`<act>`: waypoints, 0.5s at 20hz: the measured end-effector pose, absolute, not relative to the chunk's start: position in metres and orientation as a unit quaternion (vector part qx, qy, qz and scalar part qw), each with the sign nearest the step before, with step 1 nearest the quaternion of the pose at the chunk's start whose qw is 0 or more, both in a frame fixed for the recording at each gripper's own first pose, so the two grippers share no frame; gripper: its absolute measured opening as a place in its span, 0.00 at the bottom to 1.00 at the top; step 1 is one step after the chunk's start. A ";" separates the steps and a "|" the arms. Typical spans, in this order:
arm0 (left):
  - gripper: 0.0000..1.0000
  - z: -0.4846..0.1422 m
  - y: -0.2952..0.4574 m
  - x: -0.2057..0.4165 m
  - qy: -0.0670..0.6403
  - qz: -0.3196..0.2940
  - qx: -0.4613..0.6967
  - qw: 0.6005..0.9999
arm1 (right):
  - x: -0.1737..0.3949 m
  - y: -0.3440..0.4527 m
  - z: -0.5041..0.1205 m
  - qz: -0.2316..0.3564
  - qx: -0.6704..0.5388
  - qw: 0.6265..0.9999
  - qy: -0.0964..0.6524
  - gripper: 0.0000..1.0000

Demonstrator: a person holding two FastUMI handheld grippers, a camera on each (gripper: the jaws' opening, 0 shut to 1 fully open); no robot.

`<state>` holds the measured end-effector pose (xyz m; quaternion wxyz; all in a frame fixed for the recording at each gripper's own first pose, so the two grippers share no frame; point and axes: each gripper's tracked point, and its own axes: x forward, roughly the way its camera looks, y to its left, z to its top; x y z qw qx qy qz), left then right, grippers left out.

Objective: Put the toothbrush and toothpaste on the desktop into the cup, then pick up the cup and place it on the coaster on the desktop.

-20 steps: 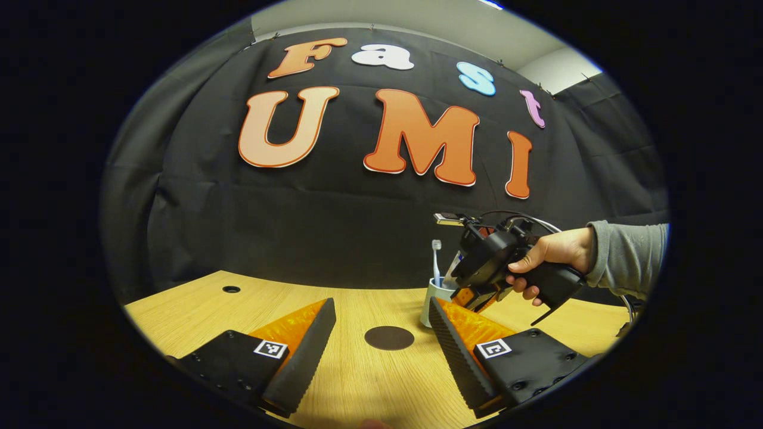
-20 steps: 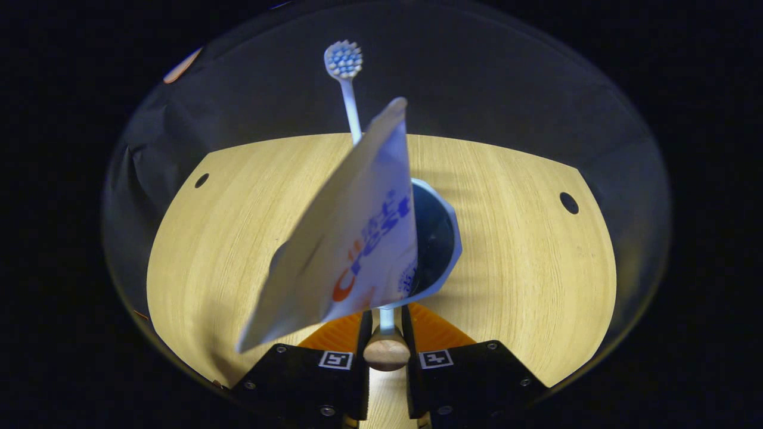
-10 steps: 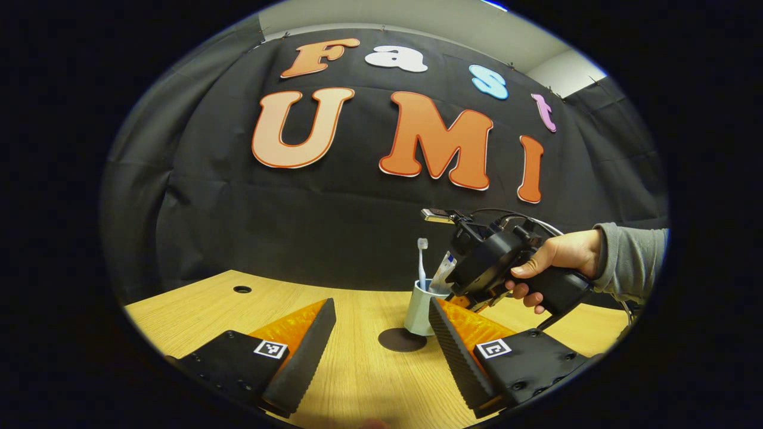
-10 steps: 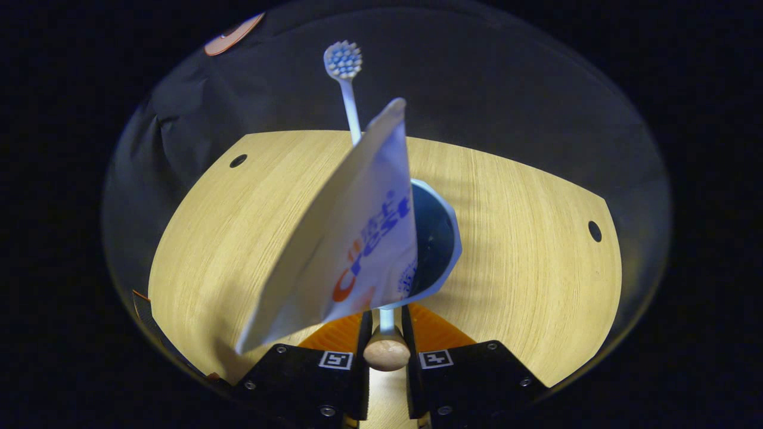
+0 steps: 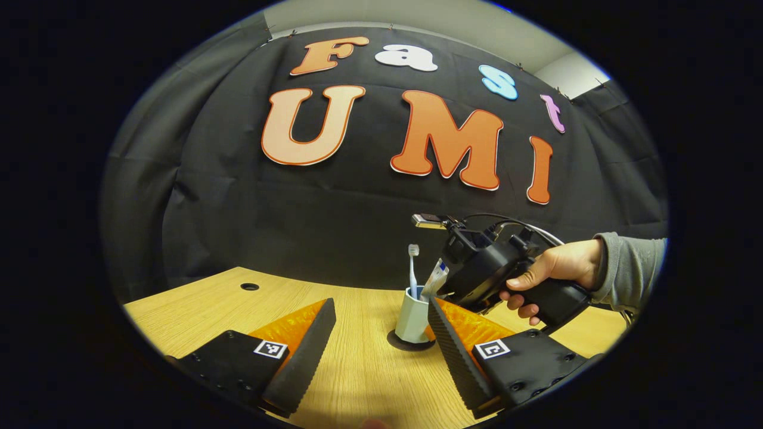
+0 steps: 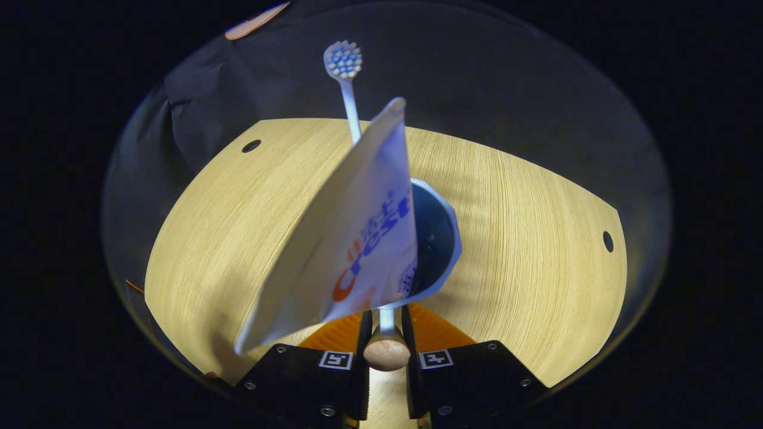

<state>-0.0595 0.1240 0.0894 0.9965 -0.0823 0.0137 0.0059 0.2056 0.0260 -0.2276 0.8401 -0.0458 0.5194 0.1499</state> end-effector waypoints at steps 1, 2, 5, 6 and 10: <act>0.99 0.088 0.124 -0.058 0.015 0.006 -0.083 0.996 | 0.205 0.025 -0.226 0.148 -0.046 0.838 0.523 0.26; 0.98 0.086 0.124 -0.058 0.016 0.005 -0.083 0.996 | 0.204 0.025 -0.225 0.148 -0.047 0.837 0.525 0.26; 0.99 0.084 0.125 -0.059 0.020 0.006 -0.083 0.996 | 0.204 0.023 -0.226 0.152 -0.052 0.835 0.527 0.21; 0.98 0.084 0.125 -0.059 0.020 0.006 -0.083 0.996 | 0.204 0.021 -0.223 0.154 -0.057 0.833 0.528 0.26; 0.98 0.081 0.126 -0.057 0.023 0.007 -0.084 0.996 | 0.209 0.016 -0.215 0.151 -0.052 0.843 0.514 0.30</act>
